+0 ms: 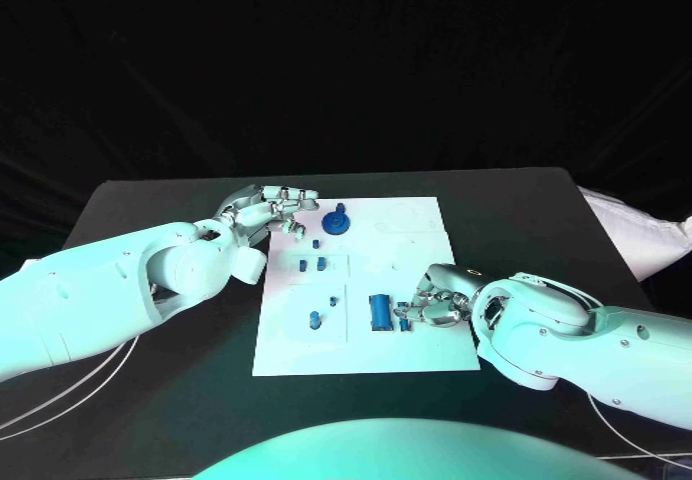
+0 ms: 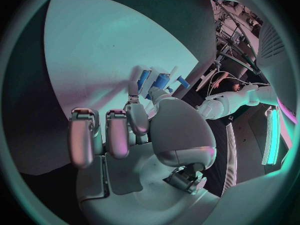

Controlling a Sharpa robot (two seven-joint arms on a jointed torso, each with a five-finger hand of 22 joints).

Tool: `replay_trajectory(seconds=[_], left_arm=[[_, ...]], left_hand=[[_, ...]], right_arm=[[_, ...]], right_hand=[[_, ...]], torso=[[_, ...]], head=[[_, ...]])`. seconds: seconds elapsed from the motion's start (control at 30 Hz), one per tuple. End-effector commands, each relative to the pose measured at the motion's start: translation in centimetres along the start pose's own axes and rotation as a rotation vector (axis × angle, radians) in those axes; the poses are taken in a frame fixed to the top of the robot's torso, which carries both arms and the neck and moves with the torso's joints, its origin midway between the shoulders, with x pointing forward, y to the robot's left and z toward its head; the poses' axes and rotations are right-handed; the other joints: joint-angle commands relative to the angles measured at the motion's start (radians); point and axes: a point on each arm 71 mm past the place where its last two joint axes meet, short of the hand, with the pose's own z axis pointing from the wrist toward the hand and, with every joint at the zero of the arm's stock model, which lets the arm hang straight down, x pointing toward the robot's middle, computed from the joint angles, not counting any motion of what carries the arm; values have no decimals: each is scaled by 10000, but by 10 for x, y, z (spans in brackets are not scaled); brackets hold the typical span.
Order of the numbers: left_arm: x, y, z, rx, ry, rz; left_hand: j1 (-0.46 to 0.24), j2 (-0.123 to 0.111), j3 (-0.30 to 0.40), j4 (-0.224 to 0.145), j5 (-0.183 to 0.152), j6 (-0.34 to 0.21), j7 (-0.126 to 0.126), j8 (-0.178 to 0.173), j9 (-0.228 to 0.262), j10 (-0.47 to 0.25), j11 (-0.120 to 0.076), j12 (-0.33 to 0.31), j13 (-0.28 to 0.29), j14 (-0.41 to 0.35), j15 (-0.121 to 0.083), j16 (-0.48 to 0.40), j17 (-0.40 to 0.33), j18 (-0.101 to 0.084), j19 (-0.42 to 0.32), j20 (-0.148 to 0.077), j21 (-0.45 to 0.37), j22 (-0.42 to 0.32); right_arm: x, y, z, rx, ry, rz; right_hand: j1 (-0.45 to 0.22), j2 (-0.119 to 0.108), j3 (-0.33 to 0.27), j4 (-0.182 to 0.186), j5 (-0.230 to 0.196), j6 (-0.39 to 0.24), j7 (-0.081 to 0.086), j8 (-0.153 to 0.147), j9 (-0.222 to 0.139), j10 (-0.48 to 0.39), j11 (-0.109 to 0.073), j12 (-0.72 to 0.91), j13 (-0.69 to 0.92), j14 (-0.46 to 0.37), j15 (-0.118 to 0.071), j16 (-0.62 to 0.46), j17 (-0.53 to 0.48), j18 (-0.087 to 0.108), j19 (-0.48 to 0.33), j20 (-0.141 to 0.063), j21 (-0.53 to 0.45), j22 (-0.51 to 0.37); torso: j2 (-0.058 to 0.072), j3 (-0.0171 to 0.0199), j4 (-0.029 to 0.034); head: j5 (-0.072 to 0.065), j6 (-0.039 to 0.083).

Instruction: Assemble the parts on the task board

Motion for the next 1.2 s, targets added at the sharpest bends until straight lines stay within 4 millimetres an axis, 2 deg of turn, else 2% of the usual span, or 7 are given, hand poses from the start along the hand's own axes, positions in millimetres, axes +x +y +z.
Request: replay_trajectory(seconds=[0.03,0.4,0.63,0.7,1.03,1.1,1.2], left_arm=[[2,-1,1,68,188,-50],[2,0,3,229,-18,-319],[-4,4,4,376,-654,-666],[-8,4,5,443,-913,-721],[-31,3,9,1069,-2303,-465],[-35,3,11,1196,-2547,-388],[-39,2,13,1334,-2771,-322]], left_hand=[[-23,48,-40,-1,31,-91,-1,60,-5,-74,15,18,-13,-16,28,57,-10,183,35,60,-30,-15],[-129,35,-121,69,24,-123,-6,98,0,-117,20,86,-11,-158,46,-57,-266,179,-2,78,-77,-47],[-153,59,-341,143,20,-190,-5,262,20,-250,29,339,-3,-1210,104,-809,-972,171,-734,156,-657,-370],[-120,85,-402,152,19,-174,-24,339,29,-288,71,434,-6,-1682,136,-1321,-1276,172,-1173,189,-1018,-590],[-90,61,-227,365,-7,-53,-67,235,-49,-179,239,-49,-140,-2883,811,-6302,-3675,149,-3747,878,-3715,-2850],[-162,71,-271,479,31,-150,-199,40,-82,-185,301,-349,-142,-3088,1055,-7163,-4042,169,-4072,1137,-4199,-3434],[-154,52,-411,532,22,-223,-263,-174,-96,-228,418,-695,-140,-2995,1180,-7897,-4360,219,-4314,1352,-4300,-4105]], right_arm=[[-2,0,-1,-230,-228,202],[-43,-16,1,-997,-953,3382],[-88,-34,21,-1970,-1674,6281],[-99,-40,29,-2201,-1908,7117],[-130,-60,79,-3241,-2504,10761],[-133,-61,87,-3449,-2598,11033],[-136,-61,97,-3698,-2651,11243]], right_hand=[[75,-18,-190,53,-198,-9,10,38,19,24,-30,-63,37,683,-74,-7,615,-58,-39,-54,11,798],[1152,-211,-830,-272,-284,-1179,489,-625,-192,-875,380,-2291,-1226,368,244,-1052,-753,219,-827,212,-773,-369],[2390,117,-896,-960,-567,-1676,746,-867,-423,-2539,591,-6308,-3936,-573,421,-4049,-4054,840,-2619,388,-3031,-3285],[2803,243,-742,-1135,-656,-1826,880,-914,-481,-3111,709,-7100,-4613,-1567,563,-6578,-6483,1305,-4193,481,-5152,-5747],[3676,199,435,-1526,-1016,-2316,1497,-1018,-1063,-3648,1432,-10219,-9164,-3148,1373,-11493,-9399,1286,-5134,1392,-9342,-8640],[3573,148,628,-1597,-1127,-2401,1431,-1031,-1237,-3771,1524,-10594,-9917,-3486,1689,-12203,-9952,1294,-5209,1516,-9924,-9066],[3440,122,892,-1829,-1227,-2421,1471,-1035,-1468,-3720,1637,-10839,-10797,-3543,1819,-12855,-10594,1315,-5158,1671,-10603,-9593]], torso=[[-4,-2,-1],[-129,-34,27],[-449,-91,24],[-555,-102,9],[-1108,-118,-17],[-1187,-106,-31],[-1266,-109,-19]], head=[[-8,18],[-88,233],[-151,449],[-150,556],[-92,1120],[-75,1387],[-93,1524]])
